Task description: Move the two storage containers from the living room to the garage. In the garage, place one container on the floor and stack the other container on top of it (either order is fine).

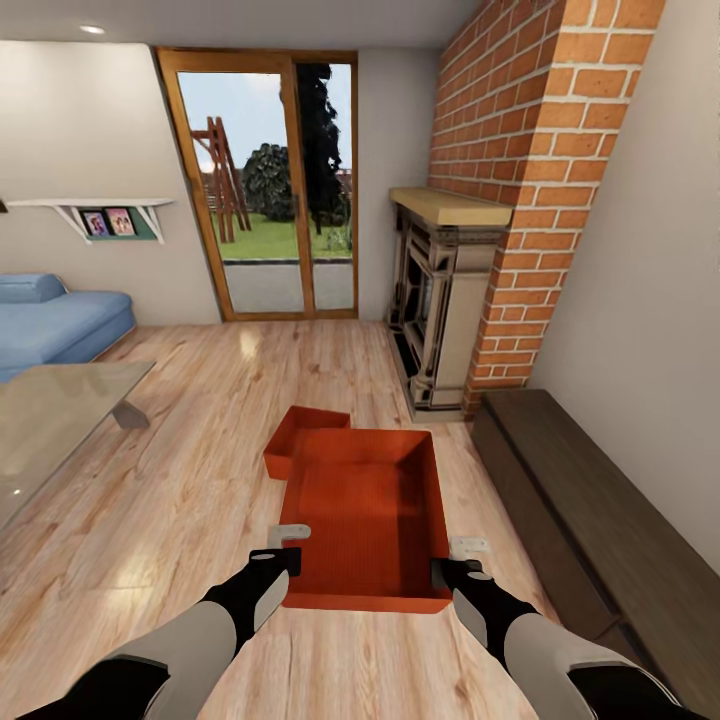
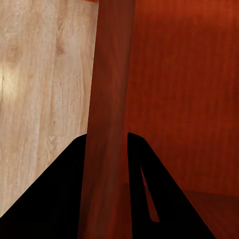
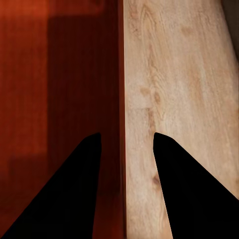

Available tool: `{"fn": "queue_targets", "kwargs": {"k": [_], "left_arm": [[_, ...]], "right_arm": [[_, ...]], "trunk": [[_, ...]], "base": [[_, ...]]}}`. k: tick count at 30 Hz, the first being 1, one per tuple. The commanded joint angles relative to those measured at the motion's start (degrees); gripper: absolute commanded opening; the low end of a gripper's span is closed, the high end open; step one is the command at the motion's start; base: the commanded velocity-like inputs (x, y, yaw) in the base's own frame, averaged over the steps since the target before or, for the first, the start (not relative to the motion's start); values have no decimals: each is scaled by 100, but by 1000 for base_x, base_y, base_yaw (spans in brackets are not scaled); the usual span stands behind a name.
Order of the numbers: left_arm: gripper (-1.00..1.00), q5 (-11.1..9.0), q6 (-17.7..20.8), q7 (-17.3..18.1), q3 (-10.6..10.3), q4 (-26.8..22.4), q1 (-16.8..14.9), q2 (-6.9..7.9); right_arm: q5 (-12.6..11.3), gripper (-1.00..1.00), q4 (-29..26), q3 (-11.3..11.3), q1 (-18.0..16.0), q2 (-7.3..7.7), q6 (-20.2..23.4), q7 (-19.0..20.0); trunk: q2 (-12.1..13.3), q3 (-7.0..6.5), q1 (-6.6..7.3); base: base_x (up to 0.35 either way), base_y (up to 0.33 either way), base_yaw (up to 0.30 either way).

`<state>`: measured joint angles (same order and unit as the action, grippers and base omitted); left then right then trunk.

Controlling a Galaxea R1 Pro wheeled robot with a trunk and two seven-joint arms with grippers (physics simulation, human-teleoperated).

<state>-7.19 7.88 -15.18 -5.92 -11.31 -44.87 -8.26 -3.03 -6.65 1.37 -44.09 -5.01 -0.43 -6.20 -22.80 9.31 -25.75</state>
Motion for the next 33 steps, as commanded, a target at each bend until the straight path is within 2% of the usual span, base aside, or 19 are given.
{"fn": "queue_targets", "kwargs": {"k": [1,33], "left_arm": [[-100,112,38,-117,30,-30,-4,0],[-100,112,37,-117,30,-30,-4,0]], "right_arm": [[-101,-100,15,65,-3,-19,-1,14],[-101,-100,15,65,-3,-22,-1,14]], "trunk": [[-11,2,-3],[-11,-291,-3]], "base": [[0,0,0],[0,0,0]]}}
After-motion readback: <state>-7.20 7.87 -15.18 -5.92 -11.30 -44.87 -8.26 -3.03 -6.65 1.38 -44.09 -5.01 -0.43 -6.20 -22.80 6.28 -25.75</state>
